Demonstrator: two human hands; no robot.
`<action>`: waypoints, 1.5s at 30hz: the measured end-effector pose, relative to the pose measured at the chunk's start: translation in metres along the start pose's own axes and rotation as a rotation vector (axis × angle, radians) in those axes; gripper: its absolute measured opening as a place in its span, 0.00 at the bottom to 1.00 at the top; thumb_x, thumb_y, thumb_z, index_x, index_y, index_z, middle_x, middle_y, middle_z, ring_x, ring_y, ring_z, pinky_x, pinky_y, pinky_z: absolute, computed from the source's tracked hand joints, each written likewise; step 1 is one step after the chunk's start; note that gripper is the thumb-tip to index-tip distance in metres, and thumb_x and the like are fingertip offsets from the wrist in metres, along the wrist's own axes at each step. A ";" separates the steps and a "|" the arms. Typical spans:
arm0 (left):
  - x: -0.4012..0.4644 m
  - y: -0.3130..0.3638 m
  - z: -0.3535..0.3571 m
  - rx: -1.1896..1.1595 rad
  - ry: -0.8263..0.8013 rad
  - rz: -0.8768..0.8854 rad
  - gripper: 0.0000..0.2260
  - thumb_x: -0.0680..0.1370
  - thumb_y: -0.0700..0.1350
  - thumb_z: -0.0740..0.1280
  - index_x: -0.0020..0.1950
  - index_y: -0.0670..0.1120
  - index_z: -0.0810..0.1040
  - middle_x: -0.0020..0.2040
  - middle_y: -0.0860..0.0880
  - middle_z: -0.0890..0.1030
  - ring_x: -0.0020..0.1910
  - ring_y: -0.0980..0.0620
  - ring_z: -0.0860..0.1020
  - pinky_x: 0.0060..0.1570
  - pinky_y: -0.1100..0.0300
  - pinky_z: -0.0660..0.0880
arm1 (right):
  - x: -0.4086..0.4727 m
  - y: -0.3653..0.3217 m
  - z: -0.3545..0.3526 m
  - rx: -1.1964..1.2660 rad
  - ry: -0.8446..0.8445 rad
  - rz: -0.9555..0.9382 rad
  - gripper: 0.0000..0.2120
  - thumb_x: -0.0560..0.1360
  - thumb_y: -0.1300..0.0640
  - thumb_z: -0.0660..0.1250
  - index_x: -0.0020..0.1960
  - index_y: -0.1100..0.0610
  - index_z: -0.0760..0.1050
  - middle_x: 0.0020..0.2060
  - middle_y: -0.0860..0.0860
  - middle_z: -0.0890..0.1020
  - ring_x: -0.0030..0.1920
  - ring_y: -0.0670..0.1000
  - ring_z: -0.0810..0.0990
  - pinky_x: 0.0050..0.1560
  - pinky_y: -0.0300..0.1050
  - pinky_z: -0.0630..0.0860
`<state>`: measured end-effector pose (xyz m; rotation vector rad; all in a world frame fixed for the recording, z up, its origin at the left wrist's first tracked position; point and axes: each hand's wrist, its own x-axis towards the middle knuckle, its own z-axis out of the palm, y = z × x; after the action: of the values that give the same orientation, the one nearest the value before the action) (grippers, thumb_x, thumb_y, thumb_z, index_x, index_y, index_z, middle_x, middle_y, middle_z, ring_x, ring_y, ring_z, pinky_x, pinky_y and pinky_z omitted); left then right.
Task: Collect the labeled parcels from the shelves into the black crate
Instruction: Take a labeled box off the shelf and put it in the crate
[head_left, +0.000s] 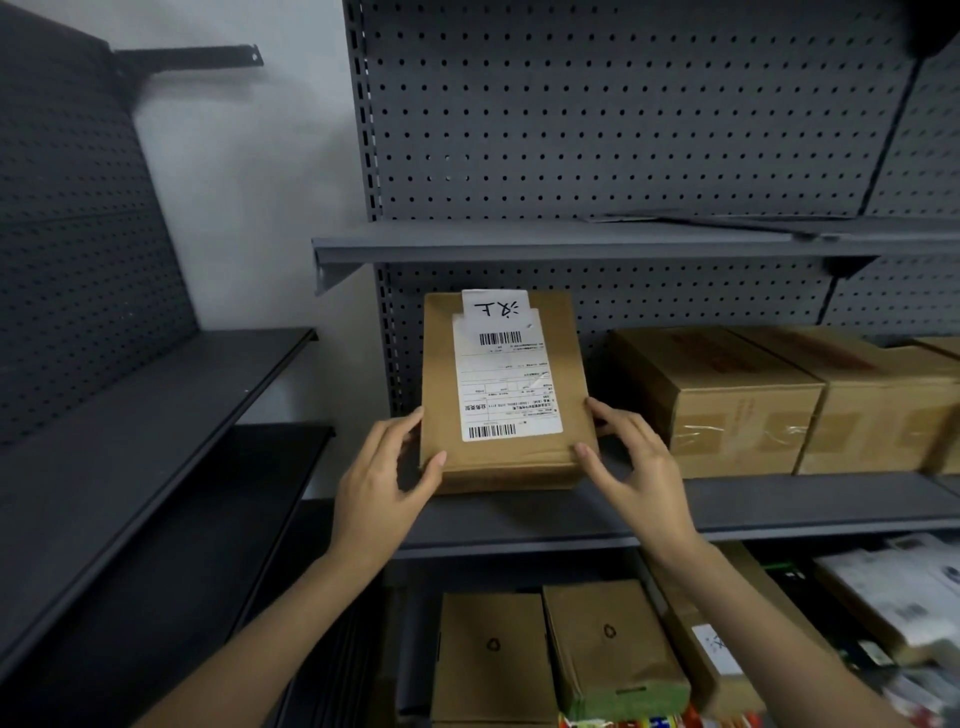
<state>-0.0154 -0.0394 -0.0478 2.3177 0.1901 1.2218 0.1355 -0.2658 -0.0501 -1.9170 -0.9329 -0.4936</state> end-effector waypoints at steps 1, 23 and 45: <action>0.001 0.000 -0.001 -0.036 -0.016 -0.019 0.27 0.73 0.61 0.61 0.68 0.49 0.69 0.57 0.57 0.72 0.54 0.61 0.74 0.50 0.64 0.73 | 0.002 -0.001 0.000 0.008 -0.002 0.005 0.30 0.73 0.34 0.59 0.71 0.45 0.66 0.60 0.43 0.74 0.59 0.47 0.74 0.57 0.49 0.75; 0.053 -0.030 -0.028 0.578 -0.072 0.051 0.12 0.74 0.45 0.68 0.58 0.46 0.78 0.55 0.48 0.79 0.53 0.47 0.76 0.49 0.53 0.73 | 0.071 -0.018 0.054 -0.451 -0.134 -0.218 0.23 0.74 0.41 0.66 0.65 0.50 0.73 0.56 0.50 0.79 0.55 0.53 0.78 0.59 0.49 0.68; 0.097 0.161 0.229 0.356 -0.250 0.349 0.20 0.75 0.59 0.55 0.56 0.50 0.78 0.52 0.52 0.80 0.49 0.51 0.78 0.47 0.56 0.75 | 0.064 0.171 -0.206 -0.858 0.033 -0.167 0.23 0.62 0.47 0.79 0.53 0.52 0.80 0.44 0.48 0.81 0.44 0.52 0.81 0.45 0.48 0.75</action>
<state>0.2078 -0.2298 -0.0036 2.8828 -0.0990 1.1081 0.3155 -0.4683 -0.0010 -2.5751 -0.9424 -1.1603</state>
